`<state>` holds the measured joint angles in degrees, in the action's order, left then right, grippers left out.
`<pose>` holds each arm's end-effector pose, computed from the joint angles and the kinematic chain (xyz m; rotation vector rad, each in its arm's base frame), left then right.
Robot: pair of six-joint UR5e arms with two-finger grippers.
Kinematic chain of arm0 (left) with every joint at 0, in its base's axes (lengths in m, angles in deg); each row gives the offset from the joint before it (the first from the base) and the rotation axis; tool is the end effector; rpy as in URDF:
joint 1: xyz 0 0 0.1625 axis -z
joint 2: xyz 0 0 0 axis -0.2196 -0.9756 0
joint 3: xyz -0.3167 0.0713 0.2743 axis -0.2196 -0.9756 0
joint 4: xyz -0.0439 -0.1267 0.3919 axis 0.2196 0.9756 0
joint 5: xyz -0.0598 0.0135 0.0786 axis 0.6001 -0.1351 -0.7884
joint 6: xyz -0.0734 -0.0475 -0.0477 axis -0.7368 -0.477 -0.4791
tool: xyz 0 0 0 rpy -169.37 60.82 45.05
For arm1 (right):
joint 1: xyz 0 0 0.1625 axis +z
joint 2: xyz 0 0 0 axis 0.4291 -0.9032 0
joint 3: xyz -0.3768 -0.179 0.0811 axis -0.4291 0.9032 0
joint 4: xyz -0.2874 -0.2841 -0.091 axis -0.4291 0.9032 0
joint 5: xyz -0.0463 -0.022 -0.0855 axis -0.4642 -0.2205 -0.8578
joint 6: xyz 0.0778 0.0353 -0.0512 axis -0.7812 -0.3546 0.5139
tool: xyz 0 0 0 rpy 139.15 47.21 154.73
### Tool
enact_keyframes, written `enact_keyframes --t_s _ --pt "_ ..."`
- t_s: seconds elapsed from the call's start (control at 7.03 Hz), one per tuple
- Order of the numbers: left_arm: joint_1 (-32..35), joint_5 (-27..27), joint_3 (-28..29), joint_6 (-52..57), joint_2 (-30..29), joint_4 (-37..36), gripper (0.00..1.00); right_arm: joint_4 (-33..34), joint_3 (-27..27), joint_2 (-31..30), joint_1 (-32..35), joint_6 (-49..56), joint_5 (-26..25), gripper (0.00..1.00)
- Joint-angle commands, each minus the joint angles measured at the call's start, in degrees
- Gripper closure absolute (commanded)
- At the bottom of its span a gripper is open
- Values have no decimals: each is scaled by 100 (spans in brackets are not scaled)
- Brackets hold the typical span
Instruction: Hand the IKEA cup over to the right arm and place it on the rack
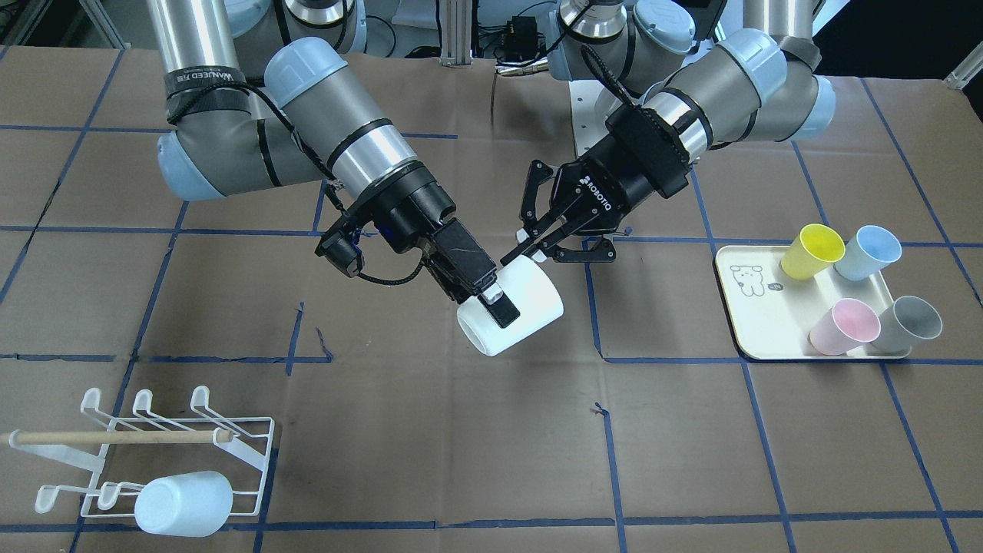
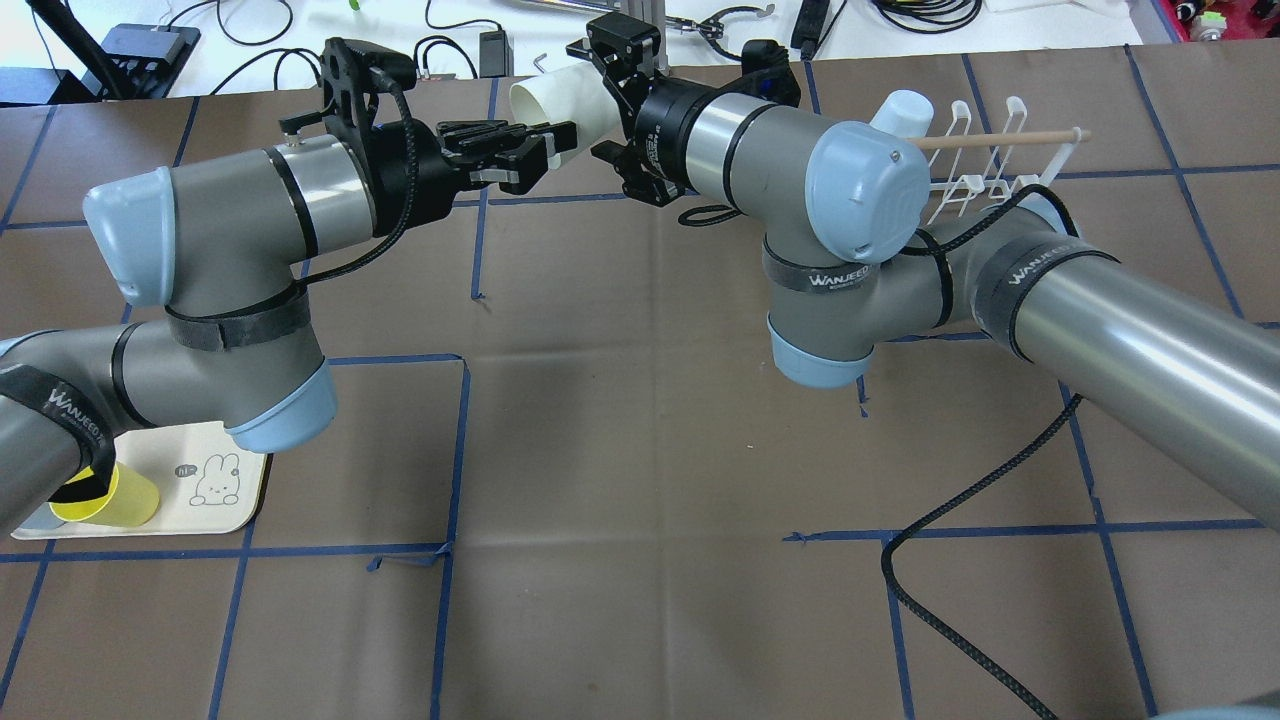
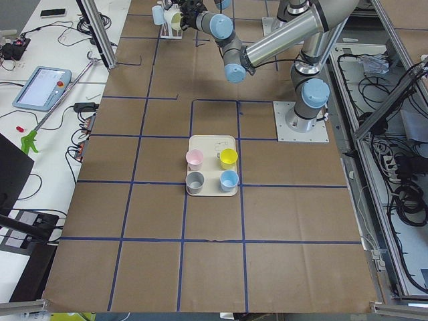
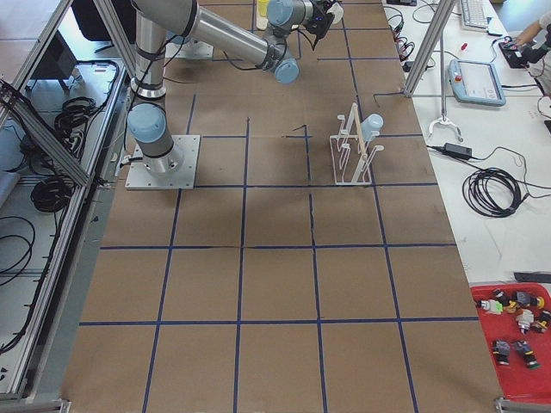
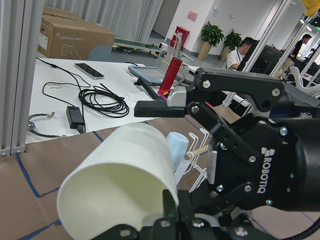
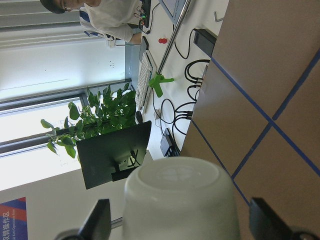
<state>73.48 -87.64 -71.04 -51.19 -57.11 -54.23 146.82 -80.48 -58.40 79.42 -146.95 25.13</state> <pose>-0.1808 -0.4912 0.3997 -0.5807 -2.0344 1.1366 0.3224 -0.5265 0.3865 0.9405 1.7361 -0.4265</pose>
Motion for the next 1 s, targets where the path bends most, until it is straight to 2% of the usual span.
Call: enact_keyframes --t_s 0.0,0.43,0.57,0.71,0.85 --pt "14 0 0 0 1 0 94 -9 4 5 11 -2 12 22" --pt "14 -9 0 -61 9 0 90 8 4 5 11 7 12 53" --pt "14 -17 26 -70 9 0 76 8 4 5 2 7 12 56" --pt "14 -44 35 -166 9 -17 43 8 4 5 2 7 90 60" --pt "14 -53 53 -324 18 -26 28 0 4 -4 2 7 186 61"
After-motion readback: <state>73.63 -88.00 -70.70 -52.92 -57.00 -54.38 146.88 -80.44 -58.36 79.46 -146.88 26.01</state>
